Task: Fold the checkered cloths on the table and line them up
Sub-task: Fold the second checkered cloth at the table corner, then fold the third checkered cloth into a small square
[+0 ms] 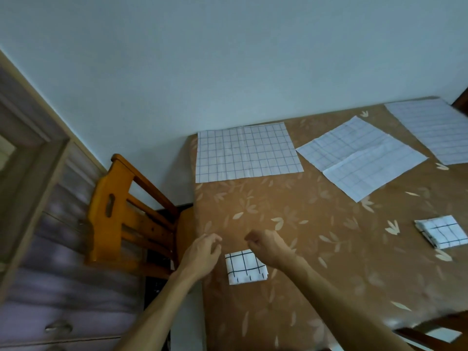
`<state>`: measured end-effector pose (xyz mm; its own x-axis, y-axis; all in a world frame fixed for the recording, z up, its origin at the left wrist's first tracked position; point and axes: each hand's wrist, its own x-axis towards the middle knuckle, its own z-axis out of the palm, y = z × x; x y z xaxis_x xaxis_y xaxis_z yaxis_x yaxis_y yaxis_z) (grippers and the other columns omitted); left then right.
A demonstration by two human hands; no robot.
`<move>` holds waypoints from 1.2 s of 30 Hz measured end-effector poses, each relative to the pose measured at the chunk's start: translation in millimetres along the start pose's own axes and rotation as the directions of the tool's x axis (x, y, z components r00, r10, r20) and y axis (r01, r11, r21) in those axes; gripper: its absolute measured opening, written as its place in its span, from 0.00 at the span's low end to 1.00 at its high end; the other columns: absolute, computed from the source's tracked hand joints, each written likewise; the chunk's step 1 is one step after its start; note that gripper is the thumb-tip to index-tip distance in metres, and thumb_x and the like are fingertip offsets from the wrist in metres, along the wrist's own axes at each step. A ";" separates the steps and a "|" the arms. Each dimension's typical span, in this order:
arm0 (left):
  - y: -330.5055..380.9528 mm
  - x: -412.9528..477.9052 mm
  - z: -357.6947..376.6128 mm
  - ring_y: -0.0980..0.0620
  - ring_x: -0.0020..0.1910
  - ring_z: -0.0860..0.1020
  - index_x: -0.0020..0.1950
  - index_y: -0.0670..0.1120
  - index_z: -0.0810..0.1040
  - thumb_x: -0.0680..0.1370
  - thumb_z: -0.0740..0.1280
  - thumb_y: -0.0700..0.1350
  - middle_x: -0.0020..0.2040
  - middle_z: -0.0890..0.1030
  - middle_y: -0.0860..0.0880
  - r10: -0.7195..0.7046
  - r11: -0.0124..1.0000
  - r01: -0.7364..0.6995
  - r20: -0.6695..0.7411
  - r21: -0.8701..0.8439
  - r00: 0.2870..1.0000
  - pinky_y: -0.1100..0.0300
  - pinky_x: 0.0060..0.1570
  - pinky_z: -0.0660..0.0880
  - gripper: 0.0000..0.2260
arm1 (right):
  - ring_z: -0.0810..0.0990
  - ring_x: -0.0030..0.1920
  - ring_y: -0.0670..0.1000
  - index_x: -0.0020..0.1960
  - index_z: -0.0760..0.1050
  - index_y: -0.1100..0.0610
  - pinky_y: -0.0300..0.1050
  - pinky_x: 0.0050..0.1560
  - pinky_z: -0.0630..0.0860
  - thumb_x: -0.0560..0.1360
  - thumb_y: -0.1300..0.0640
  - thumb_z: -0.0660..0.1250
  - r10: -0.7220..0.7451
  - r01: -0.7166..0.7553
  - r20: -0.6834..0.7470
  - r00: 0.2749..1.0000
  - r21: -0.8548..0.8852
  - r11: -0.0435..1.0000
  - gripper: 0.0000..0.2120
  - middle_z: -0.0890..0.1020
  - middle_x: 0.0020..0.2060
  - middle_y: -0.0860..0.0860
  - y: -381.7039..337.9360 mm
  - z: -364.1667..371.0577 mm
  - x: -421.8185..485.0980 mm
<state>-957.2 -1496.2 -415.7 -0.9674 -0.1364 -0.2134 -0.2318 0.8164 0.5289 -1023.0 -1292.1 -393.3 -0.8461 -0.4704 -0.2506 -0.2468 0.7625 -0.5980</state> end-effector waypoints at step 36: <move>-160.9 153.6 -194.8 0.52 0.57 0.78 0.62 0.52 0.78 0.81 0.63 0.48 0.61 0.79 0.50 0.205 0.968 -0.237 0.279 0.086 0.938 0.53 0.56 0.79 0.11 | 0.83 0.49 0.51 0.55 0.82 0.55 0.47 0.50 0.82 0.77 0.57 0.59 0.341 -0.334 -0.215 0.915 0.069 0.940 0.14 0.84 0.51 0.50 -198.1 66.4 133.7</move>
<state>-1088.4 -1757.8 -373.7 -0.9266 0.1958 -0.3212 0.0134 0.8705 0.4920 -1055.8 -1535.5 -358.8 -0.9600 -0.0748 -0.2700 0.0836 0.8434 -0.5307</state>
